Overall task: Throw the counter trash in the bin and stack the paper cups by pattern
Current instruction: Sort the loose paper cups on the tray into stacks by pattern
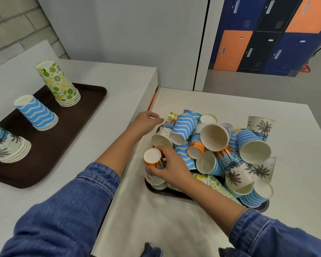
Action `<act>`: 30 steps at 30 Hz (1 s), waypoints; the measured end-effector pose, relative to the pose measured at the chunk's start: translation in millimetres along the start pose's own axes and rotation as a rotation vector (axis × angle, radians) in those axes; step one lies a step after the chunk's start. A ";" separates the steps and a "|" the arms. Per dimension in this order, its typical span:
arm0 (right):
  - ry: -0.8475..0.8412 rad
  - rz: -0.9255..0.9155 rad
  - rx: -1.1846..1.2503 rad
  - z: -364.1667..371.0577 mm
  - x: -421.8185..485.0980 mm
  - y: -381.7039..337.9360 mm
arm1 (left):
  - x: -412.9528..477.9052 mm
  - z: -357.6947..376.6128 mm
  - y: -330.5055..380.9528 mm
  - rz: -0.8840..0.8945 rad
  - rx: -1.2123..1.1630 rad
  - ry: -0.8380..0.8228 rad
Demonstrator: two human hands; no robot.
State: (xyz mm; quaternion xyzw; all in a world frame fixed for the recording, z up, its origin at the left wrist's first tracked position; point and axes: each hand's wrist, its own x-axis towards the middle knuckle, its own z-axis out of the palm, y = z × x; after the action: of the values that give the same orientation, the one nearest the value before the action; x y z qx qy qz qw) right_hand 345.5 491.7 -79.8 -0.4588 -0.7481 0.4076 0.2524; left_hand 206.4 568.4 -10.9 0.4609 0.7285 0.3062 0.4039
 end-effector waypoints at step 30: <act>0.721 -0.103 0.025 -179.8 -63.3 2.7 | -34.7 97.0 123.2 0.316 0.382 -0.181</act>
State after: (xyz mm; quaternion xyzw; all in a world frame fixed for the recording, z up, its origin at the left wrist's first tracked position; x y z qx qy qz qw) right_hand 510.6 503.9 14.8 -0.5315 -0.6281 0.2158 0.5257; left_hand 351.8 591.4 53.5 0.6624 0.6530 0.1799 0.3200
